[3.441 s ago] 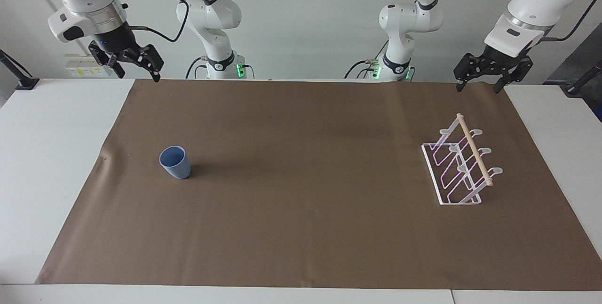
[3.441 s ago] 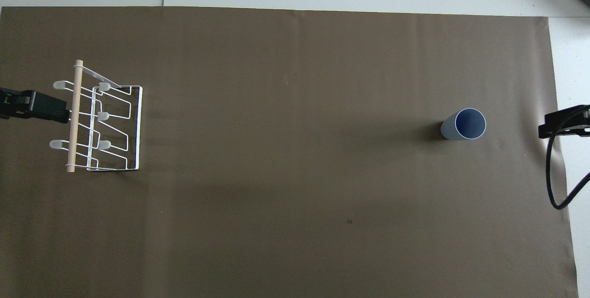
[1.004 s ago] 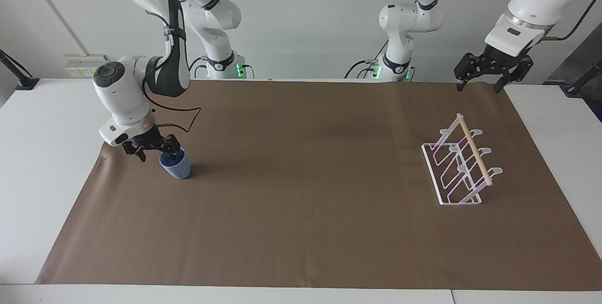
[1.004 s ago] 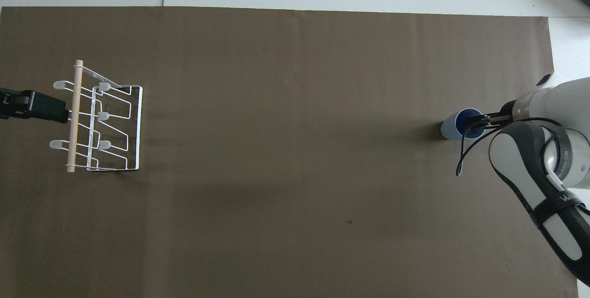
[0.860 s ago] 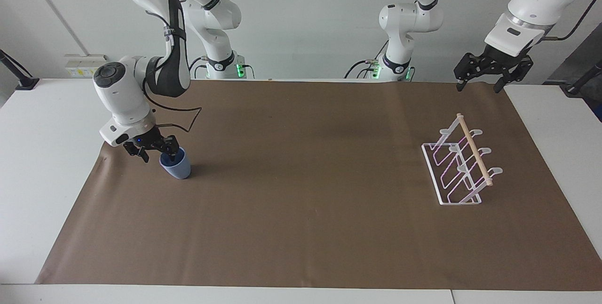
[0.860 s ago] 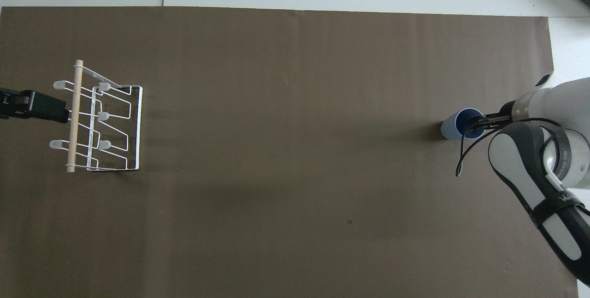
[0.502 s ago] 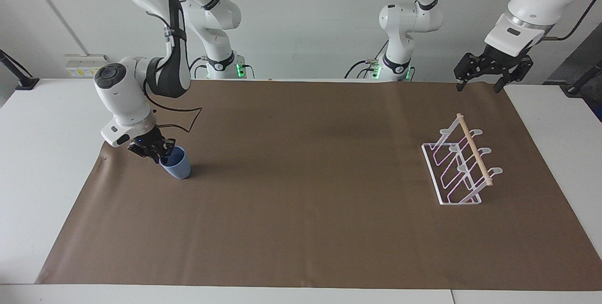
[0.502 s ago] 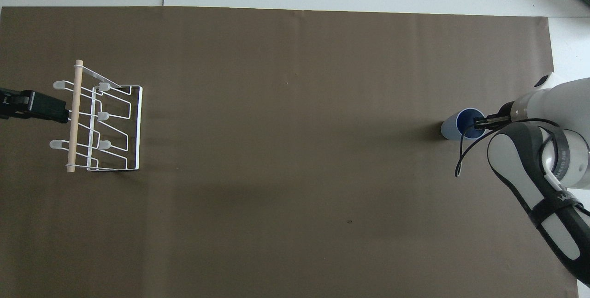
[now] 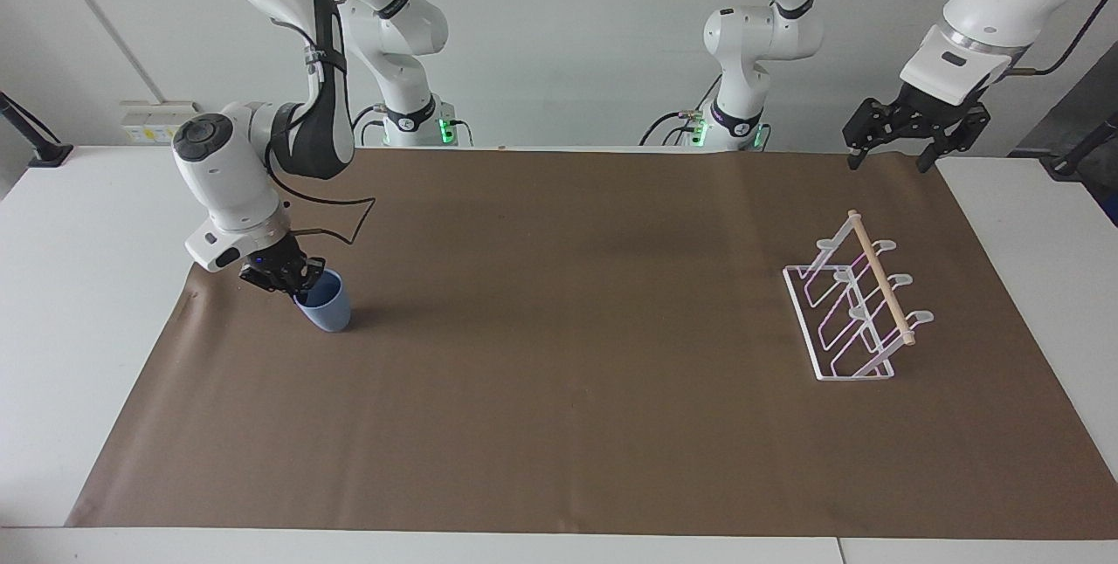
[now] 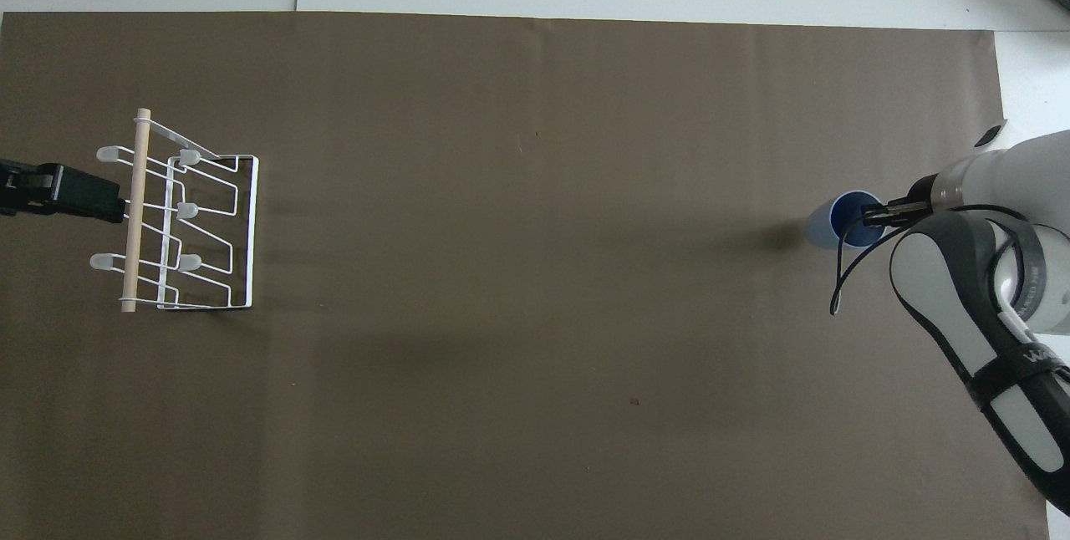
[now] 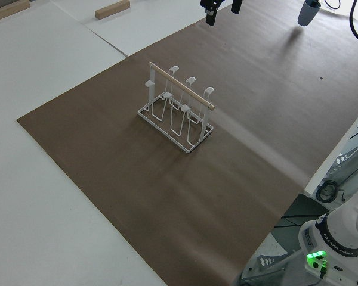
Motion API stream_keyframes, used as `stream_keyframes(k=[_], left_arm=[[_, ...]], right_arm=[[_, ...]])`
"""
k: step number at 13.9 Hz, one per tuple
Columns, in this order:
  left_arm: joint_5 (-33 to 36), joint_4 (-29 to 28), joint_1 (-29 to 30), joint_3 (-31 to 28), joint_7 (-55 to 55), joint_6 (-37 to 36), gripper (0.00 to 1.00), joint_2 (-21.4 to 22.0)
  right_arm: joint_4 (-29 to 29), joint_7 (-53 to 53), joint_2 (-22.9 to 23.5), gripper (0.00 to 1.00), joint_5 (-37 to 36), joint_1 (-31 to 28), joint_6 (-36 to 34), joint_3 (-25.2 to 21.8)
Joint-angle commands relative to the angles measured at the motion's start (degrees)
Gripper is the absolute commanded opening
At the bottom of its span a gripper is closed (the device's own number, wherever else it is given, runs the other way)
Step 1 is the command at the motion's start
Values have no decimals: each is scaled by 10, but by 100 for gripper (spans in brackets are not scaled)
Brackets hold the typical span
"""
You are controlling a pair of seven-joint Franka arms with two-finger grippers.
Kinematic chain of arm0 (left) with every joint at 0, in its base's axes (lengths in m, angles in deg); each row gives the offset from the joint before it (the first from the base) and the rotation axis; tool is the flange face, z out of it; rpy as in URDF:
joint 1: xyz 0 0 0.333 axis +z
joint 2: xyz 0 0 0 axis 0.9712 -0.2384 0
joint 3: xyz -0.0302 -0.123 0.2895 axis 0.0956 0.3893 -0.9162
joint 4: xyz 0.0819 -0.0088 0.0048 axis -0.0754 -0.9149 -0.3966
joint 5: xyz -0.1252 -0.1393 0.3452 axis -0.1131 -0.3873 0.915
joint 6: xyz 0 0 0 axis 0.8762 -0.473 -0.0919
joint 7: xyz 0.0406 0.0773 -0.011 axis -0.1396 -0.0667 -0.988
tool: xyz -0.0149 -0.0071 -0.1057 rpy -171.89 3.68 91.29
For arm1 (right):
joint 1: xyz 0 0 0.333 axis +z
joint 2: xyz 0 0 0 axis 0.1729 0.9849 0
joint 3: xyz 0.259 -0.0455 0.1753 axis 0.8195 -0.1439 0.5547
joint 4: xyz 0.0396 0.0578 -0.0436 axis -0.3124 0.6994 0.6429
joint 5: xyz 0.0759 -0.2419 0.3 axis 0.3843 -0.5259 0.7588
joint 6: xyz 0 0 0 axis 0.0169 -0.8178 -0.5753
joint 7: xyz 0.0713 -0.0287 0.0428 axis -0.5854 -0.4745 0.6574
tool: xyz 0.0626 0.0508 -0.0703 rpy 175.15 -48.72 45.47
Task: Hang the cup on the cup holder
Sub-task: 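Close the right gripper on the blue cup's rim, then lift the cup with the right gripper while the left gripper rises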
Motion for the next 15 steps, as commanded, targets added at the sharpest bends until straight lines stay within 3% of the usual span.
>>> stream_keyframes(k=[1,8,11,15], left_arm=[[-3,-19,-8,-1,-11,6,100,16],[-3,-20,-1,1,-11,9,100,16],[-7,-21,-1,2,-11,33,100,15],[-74,-29,-1,2,-42,38,100,17]], right_arm=[[-28,2,-32,0,48,0,-44,18],[-109,3,-42,0,201,0,-96,60],[-118,-3,-54,0,263,0,-103,70],[-121,-19,-57,0,281,0,-100,82]])
